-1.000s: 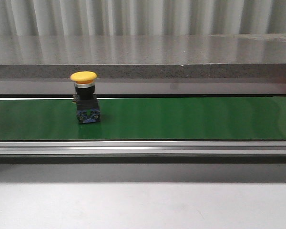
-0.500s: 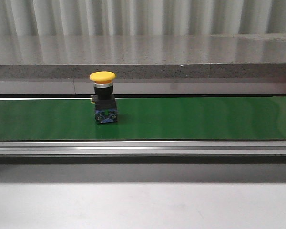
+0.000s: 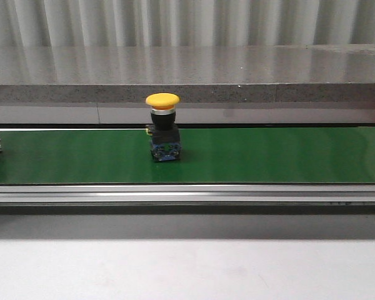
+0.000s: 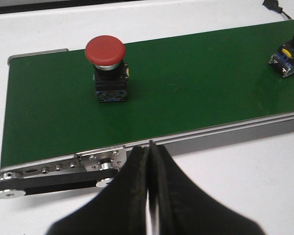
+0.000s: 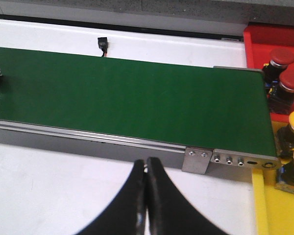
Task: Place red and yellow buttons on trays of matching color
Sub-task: 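Lower the right gripper onto the yellow button on the belt, grasp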
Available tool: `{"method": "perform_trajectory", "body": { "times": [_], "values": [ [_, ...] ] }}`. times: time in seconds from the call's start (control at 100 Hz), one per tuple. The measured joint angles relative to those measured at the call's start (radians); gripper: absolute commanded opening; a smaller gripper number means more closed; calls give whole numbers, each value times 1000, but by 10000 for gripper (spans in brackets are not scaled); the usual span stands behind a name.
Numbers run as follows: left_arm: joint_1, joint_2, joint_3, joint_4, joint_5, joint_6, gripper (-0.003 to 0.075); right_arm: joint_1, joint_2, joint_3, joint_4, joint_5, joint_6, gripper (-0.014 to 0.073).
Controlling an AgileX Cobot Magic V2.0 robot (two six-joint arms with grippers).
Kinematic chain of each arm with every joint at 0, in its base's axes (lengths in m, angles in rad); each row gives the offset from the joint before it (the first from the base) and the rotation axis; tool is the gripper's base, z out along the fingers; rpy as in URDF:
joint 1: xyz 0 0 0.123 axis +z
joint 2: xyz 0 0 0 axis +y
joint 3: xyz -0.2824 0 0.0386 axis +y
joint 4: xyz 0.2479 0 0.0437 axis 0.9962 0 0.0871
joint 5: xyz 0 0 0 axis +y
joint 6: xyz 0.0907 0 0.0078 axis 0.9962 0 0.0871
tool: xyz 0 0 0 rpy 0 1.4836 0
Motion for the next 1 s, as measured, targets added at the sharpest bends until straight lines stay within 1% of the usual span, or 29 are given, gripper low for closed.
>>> {"method": "perform_trajectory", "body": {
  "times": [0.15,0.39,0.43,0.48,0.52,0.53,0.55,0.6,0.62,0.65,0.7,0.75,1.0],
  "values": [
    [0,-99,41,-4,0,0,-20,49,51,-17,0,22,0,-68],
    [0,-143,45,-5,0,1,-20,209,299,-168,0,76,0,-53],
    [0,-143,45,-5,0,1,-20,228,352,-198,0,86,0,-14],
    [0,-143,45,-5,0,1,-20,247,417,-246,0,97,0,69],
    [0,-143,45,-5,0,1,-20,261,463,-275,0,101,0,171],
    [0,-143,45,-5,0,1,-20,264,482,-287,0,103,0,211],
    [0,-143,45,-5,0,1,-20,270,509,-304,0,103,0,251],
    [0,-143,45,-5,0,1,-20,285,570,-342,2,103,0,415],
    [0,-143,45,-5,0,1,-20,292,596,-359,2,103,0,452],
    [0,-143,45,-5,0,1,-20,300,631,-380,2,100,0,533],
    [-2,-143,45,-5,0,1,-20,313,690,-417,3,99,0,609],
    [-2,-143,45,-5,0,1,-20,327,746,-456,4,99,0,639],
    [-4,-143,46,-7,0,1,-20,378,1022,-657,4,131,0,633]
  ]
}}
